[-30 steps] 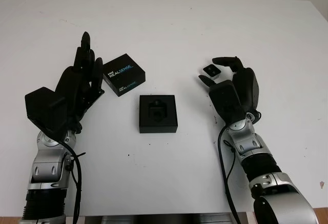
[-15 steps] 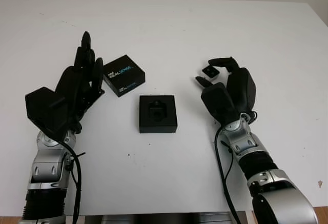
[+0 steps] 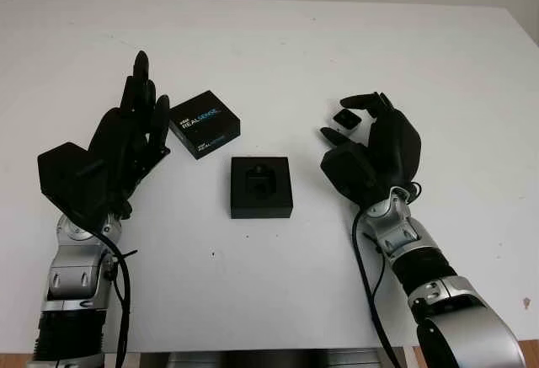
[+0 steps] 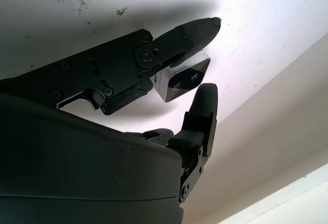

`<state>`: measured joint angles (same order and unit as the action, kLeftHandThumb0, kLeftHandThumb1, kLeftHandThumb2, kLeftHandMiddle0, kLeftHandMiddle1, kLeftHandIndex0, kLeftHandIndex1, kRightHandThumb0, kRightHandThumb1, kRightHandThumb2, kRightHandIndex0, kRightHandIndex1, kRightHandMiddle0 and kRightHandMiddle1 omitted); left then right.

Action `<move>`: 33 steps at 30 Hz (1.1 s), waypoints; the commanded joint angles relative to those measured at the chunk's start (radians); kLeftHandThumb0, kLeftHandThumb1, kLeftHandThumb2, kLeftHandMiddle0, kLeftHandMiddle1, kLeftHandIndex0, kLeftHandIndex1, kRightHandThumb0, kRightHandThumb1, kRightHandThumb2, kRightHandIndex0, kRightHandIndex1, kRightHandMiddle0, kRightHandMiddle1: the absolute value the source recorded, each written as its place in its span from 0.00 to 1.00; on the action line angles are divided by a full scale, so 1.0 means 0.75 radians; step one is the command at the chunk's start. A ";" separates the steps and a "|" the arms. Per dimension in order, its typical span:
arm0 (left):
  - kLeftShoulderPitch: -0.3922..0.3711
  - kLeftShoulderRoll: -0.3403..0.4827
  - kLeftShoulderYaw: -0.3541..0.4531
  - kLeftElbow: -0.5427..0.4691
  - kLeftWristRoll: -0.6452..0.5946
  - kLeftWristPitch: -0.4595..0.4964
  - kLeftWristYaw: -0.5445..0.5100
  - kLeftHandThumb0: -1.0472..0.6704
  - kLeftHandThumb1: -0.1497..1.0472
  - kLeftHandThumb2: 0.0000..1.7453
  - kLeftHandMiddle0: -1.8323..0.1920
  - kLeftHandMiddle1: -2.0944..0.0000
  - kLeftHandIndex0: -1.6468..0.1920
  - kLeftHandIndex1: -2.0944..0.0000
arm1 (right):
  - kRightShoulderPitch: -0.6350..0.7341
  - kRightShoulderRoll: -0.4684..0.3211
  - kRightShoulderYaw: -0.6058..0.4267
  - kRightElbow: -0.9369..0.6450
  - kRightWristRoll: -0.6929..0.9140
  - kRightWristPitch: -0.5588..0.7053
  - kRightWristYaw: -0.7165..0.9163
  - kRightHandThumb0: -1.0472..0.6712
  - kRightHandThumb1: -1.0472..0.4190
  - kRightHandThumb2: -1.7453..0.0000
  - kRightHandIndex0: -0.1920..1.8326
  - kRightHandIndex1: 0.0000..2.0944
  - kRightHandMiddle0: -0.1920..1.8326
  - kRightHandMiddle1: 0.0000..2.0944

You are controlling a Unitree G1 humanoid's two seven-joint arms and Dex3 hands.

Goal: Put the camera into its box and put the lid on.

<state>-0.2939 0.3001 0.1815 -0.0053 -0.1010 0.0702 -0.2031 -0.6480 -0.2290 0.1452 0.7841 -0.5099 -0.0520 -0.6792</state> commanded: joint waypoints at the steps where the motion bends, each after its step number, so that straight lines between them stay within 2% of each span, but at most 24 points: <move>1: 0.002 0.008 0.010 -0.022 -0.012 -0.002 -0.002 0.14 1.00 0.37 1.00 1.00 1.00 1.00 | 0.101 -0.008 0.014 0.049 -0.011 0.011 -0.015 0.26 0.09 0.97 0.29 0.03 0.34 0.35; 7: 0.001 0.017 0.007 -0.020 -0.012 0.005 -0.010 0.14 1.00 0.38 1.00 1.00 1.00 1.00 | 0.107 -0.028 0.020 0.022 -0.016 0.036 0.011 0.27 0.10 0.97 0.28 0.03 0.32 0.30; 13: 0.000 0.025 0.005 -0.017 -0.011 0.004 -0.019 0.14 1.00 0.38 1.00 1.00 1.00 1.00 | 0.132 -0.043 0.007 -0.035 -0.012 0.062 0.029 0.28 0.11 0.97 0.28 0.03 0.35 0.25; 24: -0.012 0.020 0.005 -0.011 -0.017 0.012 -0.012 0.14 1.00 0.37 1.00 1.00 1.00 1.00 | 0.182 -0.095 -0.008 -0.094 -0.021 0.080 0.050 0.28 0.10 0.97 0.28 0.03 0.36 0.24; 33: -0.011 0.023 0.005 -0.015 -0.019 0.011 -0.009 0.15 1.00 0.37 1.00 1.00 1.00 1.00 | 0.194 -0.099 -0.019 -0.095 -0.013 0.081 0.067 0.27 0.10 0.97 0.28 0.03 0.37 0.23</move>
<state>-0.2940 0.3139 0.1814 -0.0053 -0.1122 0.0821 -0.2103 -0.5690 -0.3011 0.1296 0.6791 -0.5221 0.0032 -0.6279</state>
